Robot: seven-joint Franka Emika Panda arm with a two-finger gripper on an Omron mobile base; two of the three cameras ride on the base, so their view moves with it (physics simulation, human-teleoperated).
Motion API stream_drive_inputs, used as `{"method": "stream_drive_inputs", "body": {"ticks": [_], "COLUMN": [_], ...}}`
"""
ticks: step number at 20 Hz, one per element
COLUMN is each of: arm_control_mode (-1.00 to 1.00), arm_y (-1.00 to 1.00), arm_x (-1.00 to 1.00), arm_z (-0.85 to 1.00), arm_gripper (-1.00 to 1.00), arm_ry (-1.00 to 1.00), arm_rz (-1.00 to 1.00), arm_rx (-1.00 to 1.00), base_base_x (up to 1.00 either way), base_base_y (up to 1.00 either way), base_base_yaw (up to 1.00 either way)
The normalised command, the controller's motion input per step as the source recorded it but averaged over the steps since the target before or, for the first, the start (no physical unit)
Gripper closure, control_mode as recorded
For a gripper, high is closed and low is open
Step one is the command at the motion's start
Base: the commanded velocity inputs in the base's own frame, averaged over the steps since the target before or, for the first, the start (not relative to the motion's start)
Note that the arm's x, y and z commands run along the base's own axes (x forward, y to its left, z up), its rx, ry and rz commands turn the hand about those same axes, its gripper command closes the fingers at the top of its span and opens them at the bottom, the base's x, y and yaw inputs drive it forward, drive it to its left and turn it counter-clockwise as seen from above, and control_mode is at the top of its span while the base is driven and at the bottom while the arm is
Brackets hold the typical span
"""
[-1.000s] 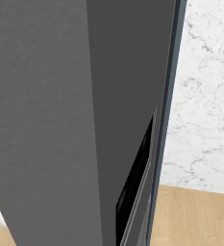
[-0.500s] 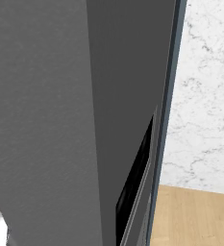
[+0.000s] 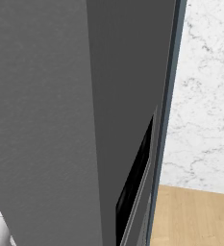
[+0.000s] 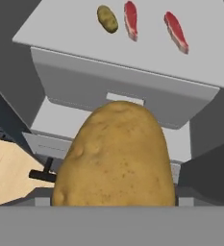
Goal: Place one potato and one steak in each tupperware on the nearby counter, to pack two identical lunches.
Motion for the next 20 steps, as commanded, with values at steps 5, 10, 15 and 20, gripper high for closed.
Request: {"method": "stream_drive_inputs", "body": {"ticks": [5, 10, 15, 20], "arm_control_mode": [-1.0, 1.0, 1.0, 1.0], "arm_y": [0.02, 0.0, 0.0, 0.0], "arm_x": [-0.54, 0.0, 0.0, 0.0], "arm_z": [0.0, 0.0, 0.0, 0.0], "arm_gripper": [1.0, 1.0, 1.0, 1.0], "arm_ry": [0.0, 0.0, 0.0, 0.0], "arm_rz": [0.0, 0.0, 0.0, 0.0], "arm_rx": [0.0, 0.0, 0.0, 0.0], "base_base_x": [0.0, -0.46, -0.08, 0.11], "base_base_y": [0.0, 0.78, 1.0, 1.0], "base_base_yaw": [0.0, 0.0, 0.0, 0.0]}}
